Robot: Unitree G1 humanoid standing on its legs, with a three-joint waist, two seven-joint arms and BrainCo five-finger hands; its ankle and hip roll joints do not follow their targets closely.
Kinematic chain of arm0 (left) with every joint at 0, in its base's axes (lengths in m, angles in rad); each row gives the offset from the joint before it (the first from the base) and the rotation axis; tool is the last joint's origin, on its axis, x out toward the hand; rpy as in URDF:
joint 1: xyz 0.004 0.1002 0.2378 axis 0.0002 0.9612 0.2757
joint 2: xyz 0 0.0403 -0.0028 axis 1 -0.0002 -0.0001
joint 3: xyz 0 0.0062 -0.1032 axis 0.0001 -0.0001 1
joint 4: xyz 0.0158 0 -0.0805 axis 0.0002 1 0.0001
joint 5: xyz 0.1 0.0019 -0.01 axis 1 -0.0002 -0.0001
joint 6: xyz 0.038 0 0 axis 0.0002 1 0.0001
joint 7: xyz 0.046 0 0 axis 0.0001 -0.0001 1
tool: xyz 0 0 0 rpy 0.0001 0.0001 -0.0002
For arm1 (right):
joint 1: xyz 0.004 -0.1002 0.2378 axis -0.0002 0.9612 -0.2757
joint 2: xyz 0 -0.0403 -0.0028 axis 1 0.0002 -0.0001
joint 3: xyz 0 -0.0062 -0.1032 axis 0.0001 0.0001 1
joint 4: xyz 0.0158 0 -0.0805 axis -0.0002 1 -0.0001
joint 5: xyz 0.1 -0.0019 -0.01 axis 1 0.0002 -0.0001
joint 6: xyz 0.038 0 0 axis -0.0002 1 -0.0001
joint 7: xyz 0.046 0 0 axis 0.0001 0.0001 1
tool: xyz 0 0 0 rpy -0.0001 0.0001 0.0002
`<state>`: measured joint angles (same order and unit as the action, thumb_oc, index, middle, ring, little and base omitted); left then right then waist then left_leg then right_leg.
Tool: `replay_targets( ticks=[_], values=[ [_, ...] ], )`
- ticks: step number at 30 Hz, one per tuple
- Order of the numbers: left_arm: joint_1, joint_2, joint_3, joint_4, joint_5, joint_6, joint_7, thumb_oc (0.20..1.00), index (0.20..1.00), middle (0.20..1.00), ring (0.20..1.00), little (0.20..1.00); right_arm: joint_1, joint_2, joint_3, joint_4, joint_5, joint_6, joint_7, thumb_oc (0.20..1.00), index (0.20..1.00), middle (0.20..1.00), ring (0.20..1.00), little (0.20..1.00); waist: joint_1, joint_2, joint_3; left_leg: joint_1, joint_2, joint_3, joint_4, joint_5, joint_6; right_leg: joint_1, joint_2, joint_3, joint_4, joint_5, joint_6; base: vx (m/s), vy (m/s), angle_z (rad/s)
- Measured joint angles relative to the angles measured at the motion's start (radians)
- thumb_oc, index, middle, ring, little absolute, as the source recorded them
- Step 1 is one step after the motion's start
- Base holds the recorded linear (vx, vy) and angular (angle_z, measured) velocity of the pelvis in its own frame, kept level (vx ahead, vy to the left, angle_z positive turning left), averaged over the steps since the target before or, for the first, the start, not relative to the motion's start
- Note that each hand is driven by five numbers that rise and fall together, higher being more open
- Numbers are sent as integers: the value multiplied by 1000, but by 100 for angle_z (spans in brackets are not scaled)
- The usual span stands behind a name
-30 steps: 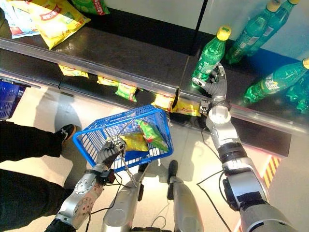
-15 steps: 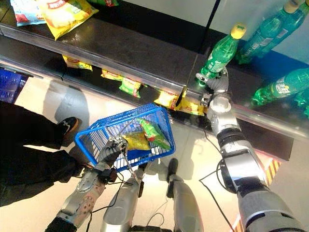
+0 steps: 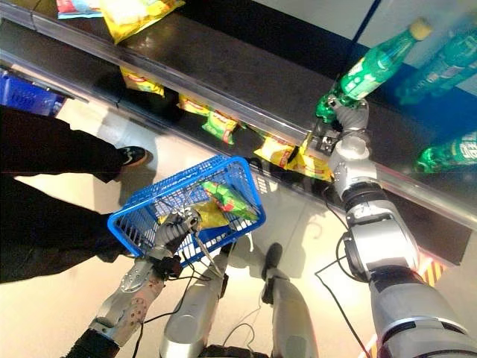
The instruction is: Pick up the snacks into the basket
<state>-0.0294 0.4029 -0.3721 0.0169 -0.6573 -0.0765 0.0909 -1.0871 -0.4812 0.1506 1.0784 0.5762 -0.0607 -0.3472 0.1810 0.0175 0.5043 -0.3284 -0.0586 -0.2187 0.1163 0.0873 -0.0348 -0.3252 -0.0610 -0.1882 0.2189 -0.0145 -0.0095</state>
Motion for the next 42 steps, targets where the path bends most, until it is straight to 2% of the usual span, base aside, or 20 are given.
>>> replay_targets(
  ticks=[5,9,10,12,13,14,15,18,21,22,23,24,25,26,30,32,35,36,40,42],
  values=[
    [-3,11,-1,0,-5,0,0,200,200,200,200,200,0,-9,5,1,5,2,0,200,200,200,200,200,-2,1,0,0,-8,0,0,1,1,-1,-8,-1,4,-3,5,9,-1,0],
    [-15,10,-1,-1,-4,0,0,200,200,200,200,200,51,-9,7,-87,-15,12,-11,200,200,200,200,200,-5,3,-1,4,-9,2,-2,1,1,3,-10,0,3,-5,8,35,-9,1],
    [-20,10,4,-4,-4,0,0,200,200,200,200,200,125,-7,7,-218,-34,17,-9,200,200,200,200,200,-2,4,-1,5,-9,4,-3,1,2,4,-10,0,3,-3,5,65,-25,-1],
    [-26,6,4,-4,-5,1,1,200,200,200,200,200,185,1,-4,-309,-62,19,-10,200,200,200,200,200,-8,6,0,12,-8,11,-3,1,2,9,-10,2,3,-4,5,99,-38,-2],
    [-24,3,8,-5,-5,1,0,200,200,200,200,200,311,21,-39,-467,-110,19,-14,200,200,200,200,200,2,8,1,32,-8,16,-7,2,3,31,-12,3,1,-9,5,110,-52,1],
    [-19,3,16,-5,-5,1,1,200,200,200,200,200,354,39,-44,-516,-138,15,-14,200,200,200,200,200,2,8,1,46,-8,19,-10,2,3,46,-12,3,-3,-10,5,112,-50,-4],
    [-15,1,33,-5,-5,2,1,200,200,200,200,200,431,83,-56,-593,-185,19,-11,200,200,200,200,200,-15,8,1,90,-6,27,-29,-1,2,80,-12,10,-8,-15,8,110,-49,-4],
    [-6,-16,83,-10,-5,3,1,200,200,200,200,200,628,146,-83,-780,-255,7,1,200,200,200,200,200,-27,9,-3,164,0,38,-74,-3,9,134,-11,16,-15,-25,11,115,-24,-8],
    [20,-28,161,-64,-4,5,2,200,200,200,200,200,769,152,-116,-916,-337,6,46,200,200,200,200,200,-79,7,-22,200,1,60,-97,-2,15,151,-11,37,-17,-25,14,123,5,-18],
    [27,-42,173,-70,-5,5,3,200,200,200,200,200,807,156,-139,-947,-348,6,63,200,200,200,200,200,-80,7,-22,221,3,71,-104,3,21,167,-11,44,-19,-25,15,99,-2,-25],
    [43,-58,185,-74,-4,5,3,200,200,200,200,200,848,152,-150,-972,-359,4,76,200,200,200,200,200,-89,6,-37,236,4,78,-110,-1,22,180,-10,50,-27,-27,18,100,-3,-23],
    [63,-75,190,-74,-2,6,2,200,200,200,200,200,913,149,-178,-1007,-370,4,101,200,200,200,200,200,-114,3,-82,245,6,81,-127,-3,22,186,-9,53,-42,-29,22,90,-8,-16],
    [77,-83,194,-75,-2,5,2,200,200,200,200,200,940,154,-188,-1024,-371,4,111,200,200,200,200,200,-114,2,-106,247,7,82,-136,-1,25,188,-7,54,-50,-27,21,76,-18,-12],
    [93,-92,203,-75,-1,6,1,200,200,200,200,200,983,155,-203,-1040,-370,-1,139,200,200,200,200,200,-139,-4,-137,260,10,92,-144,0,26,201,-3,62,-65,-24,22,74,-36,-18],
    [119,-111,232,-75,-1,10,-5,200,200,200,200,200,1080,147,-208,-1060,-406,-4,215,200,200,200,200,200,-164,-15,-189,308,24,109,-166,-6,23,257,16,81,-122,-9,17,89,-41,-21],
    [122,-112,245,-75,-2,11,-14,200,200,200,200,200,1107,139,-171,-1056,-442,-6,257,200,200,200,200,200,-168,-23,-203,328,33,115,-172,-7,21,276,25,86,-139,-5,13,44,2,-8],
    [115,-121,241,-75,-2,13,-33,200,200,200,200,200,1133,110,-101,-1043,-508,-9,328,200,200,200,200,200,-171,-16,-221,336,37,121,-172,-9,20,288,28,87,-148,-4,11,67,26,-3],
    [109,-127,227,-75,-2,18,-33,200,200,200,200,200,1138,122,-71,-993,-515,-25,348,200,200,200,200,200,-171,-16,-236,339,38,121,-173,-9,19,296,30,86,-156,0,9,51,13,3],
    [97,-125,169,-77,-4,18,-51,200,200,200,200,200,1136,119,33,-877,-533,-3,395,200,200,200,200,200,-166,-11,-257,353,37,120,-180,-10,20,317,30,83,-171,0,17,-129,9,5],
    [36,-114,100,-81,-18,14,-47,200,200,200,200,200,1082,117,120,-805,-533,-6,400,200,200,200,200,200,-165,-16,-260,244,29,120,-117,-7,22,215,23,73,-126,5,24,-533,-14,11]
  ],
)
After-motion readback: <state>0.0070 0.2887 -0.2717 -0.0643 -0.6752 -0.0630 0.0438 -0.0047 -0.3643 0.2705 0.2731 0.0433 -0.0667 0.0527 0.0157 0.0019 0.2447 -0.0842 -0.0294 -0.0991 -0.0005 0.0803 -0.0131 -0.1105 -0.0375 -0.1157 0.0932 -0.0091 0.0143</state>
